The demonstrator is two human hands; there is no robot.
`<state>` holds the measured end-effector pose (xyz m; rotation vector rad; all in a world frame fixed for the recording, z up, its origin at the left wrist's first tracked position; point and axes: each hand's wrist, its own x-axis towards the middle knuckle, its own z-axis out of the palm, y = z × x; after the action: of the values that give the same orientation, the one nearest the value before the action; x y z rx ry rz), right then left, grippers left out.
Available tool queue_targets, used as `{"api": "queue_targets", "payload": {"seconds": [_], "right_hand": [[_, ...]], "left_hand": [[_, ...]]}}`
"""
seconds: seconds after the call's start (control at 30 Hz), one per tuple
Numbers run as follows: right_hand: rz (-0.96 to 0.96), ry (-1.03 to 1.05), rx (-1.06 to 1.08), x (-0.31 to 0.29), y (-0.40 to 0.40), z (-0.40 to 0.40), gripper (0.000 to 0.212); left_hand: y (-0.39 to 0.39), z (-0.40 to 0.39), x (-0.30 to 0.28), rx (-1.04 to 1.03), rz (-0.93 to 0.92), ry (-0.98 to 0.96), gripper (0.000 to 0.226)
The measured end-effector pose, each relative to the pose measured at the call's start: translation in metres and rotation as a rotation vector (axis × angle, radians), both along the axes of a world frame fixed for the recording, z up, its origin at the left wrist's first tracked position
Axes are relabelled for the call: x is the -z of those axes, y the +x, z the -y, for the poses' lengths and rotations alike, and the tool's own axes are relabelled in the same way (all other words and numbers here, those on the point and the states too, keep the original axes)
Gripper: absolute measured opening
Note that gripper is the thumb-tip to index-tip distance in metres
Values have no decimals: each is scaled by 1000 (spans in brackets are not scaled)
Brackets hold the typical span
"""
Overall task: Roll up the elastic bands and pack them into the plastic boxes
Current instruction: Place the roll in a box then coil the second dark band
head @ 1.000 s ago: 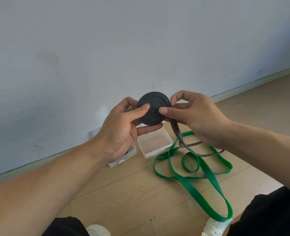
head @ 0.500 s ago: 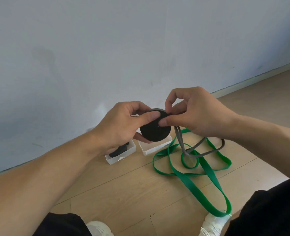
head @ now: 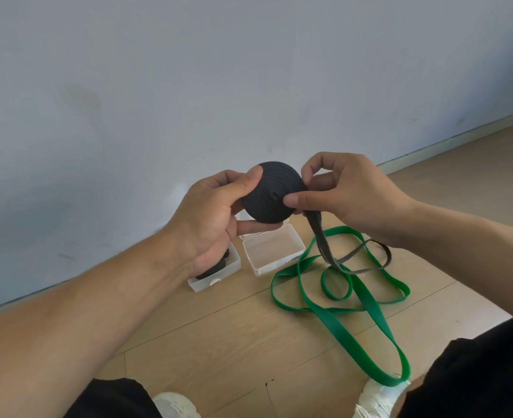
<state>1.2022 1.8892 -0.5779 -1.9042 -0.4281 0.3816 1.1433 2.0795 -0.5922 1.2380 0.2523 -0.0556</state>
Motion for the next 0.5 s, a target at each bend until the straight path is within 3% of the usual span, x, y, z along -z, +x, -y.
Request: {"api": "queue_targets", "payload": {"seconds": [0.17,0.33,0.4,0.5], "right_hand": [[33,-34,-6,4,1,0,28],[294,-369,-112,-8,-6,-2,24],[368,-468,-179,-12,-10,-3,23],[371,-483,-214,-12,-13,-2,25]], "left_hand": [[0,-3,-2,40,-50,36,22],[-3,-11,-4,172,70,730,32],[-6,-7,-2,235,111,837,32],[-6,-7,2,211,158,949,14]]}}
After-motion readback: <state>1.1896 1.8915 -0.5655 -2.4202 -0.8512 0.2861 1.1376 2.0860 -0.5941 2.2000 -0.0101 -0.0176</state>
